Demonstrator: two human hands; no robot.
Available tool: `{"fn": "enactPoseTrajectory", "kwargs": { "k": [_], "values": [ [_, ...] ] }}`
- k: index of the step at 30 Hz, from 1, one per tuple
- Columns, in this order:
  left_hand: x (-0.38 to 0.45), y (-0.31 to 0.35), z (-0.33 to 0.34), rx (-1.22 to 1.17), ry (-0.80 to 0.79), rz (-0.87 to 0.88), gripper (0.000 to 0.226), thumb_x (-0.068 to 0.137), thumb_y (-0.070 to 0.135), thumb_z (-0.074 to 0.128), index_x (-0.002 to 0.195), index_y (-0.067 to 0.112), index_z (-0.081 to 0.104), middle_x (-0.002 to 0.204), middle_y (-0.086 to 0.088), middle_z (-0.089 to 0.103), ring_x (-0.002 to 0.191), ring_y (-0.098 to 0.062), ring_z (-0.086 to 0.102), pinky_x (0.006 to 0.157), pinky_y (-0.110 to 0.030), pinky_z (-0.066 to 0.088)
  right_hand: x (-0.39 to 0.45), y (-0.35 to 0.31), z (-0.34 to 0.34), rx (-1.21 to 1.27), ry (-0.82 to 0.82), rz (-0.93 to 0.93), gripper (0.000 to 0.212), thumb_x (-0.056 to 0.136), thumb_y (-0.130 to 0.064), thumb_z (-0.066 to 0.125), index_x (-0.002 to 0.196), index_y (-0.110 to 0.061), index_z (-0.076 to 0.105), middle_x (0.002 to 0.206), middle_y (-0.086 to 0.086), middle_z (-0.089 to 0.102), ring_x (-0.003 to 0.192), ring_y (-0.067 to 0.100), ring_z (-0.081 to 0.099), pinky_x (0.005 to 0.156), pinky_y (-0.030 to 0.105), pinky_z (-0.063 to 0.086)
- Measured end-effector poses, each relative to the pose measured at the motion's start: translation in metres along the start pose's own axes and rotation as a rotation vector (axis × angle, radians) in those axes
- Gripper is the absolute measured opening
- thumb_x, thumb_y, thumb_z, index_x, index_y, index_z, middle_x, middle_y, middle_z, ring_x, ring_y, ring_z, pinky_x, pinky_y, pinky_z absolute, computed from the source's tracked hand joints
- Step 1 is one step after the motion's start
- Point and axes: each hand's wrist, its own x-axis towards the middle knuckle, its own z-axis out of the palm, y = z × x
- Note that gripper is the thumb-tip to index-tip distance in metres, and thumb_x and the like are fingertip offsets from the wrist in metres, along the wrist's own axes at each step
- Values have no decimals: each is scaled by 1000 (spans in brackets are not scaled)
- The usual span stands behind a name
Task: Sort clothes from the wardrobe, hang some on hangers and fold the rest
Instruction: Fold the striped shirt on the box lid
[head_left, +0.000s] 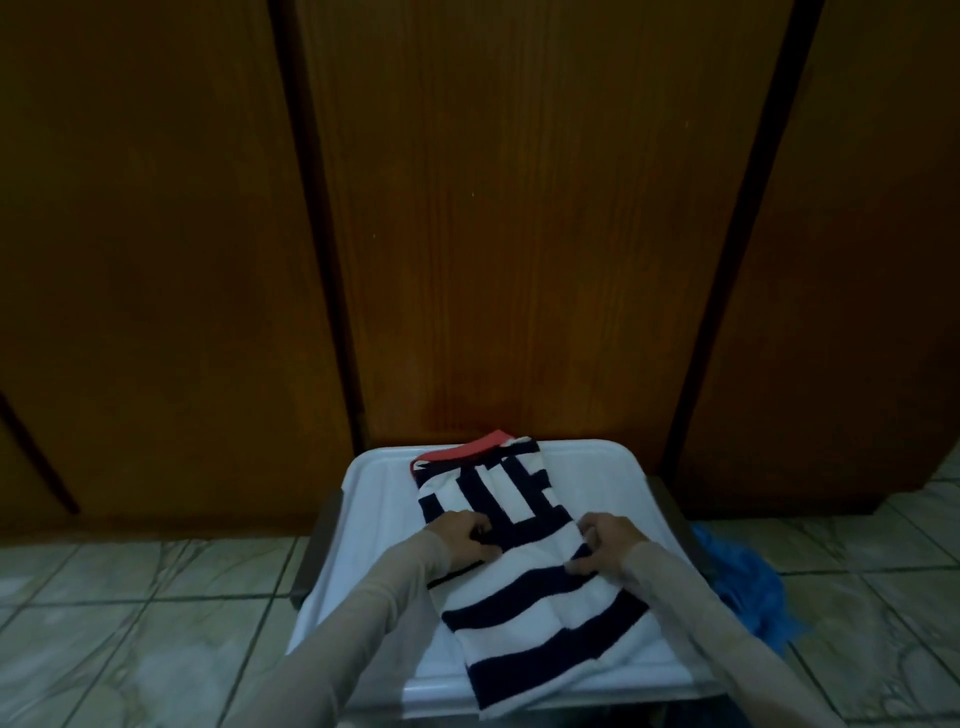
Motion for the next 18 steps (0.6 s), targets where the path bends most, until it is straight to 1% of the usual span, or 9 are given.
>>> {"fn": "enactPoseTrajectory", "kwargs": {
  "k": [2,3,4,6,9,11,13,15,18],
  "values": [
    [-1,-3,0,-19,-20,32,33,91,31,56,118,12,58,124,-9,57,114,-24,52,88,-23,37,-1,1,-1,-82,-149,39,66,73,-33,78,127,-12,47,127,3,53,112,18,51,94,25,43],
    [-1,-3,0,-23,-23,46,30,91,30,56,116,13,59,123,-8,58,114,-24,52,87,-22,37,-4,0,-1,-123,-202,42,68,73,-34,78,129,-11,46,131,3,51,116,19,51,96,25,44],
    [-1,-4,0,-24,-18,57,29,91,29,57,115,13,59,121,-8,59,113,-24,53,87,-22,37,-6,-3,-2,-144,-208,32,68,73,-34,78,129,-11,46,132,3,51,118,19,50,96,25,43],
    [-1,-3,0,-1,-1,53,33,89,34,59,116,14,57,120,-6,59,111,-22,54,88,-23,40,-9,-9,-4,-152,-97,0,67,73,-32,78,128,-13,44,130,4,51,118,21,50,97,28,42],
    [-7,-3,-7,71,-2,-8,41,81,55,61,102,21,57,103,-1,59,95,-18,54,83,-28,43,-5,-12,-4,-121,113,-142,63,75,-31,76,127,-20,43,128,5,48,117,20,47,96,31,42],
    [-12,-6,-15,97,-48,-20,45,77,61,62,97,21,58,97,1,57,93,-19,53,79,-28,42,-4,-15,-2,-135,131,-241,56,78,-35,72,127,-23,47,130,3,46,122,19,42,101,33,38],
    [-16,-12,-20,85,-88,-2,42,79,53,66,103,19,60,103,-1,57,99,-20,53,84,-28,41,-2,-20,2,-121,73,-267,54,79,-41,70,126,-26,49,131,-1,49,122,19,45,103,34,38],
    [-18,-17,-21,54,-78,32,35,83,40,66,108,17,62,113,-3,59,100,-18,52,88,-28,40,-1,-27,7,-120,18,-261,56,79,-47,68,128,-30,48,129,-3,52,119,18,49,101,31,39],
    [-22,-18,-20,-11,-51,122,17,89,25,60,102,15,66,100,0,61,95,-15,51,85,-26,39,7,-33,15,-178,3,-247,55,78,-55,64,127,-37,47,132,2,50,120,22,48,102,32,39]
  ]
}}
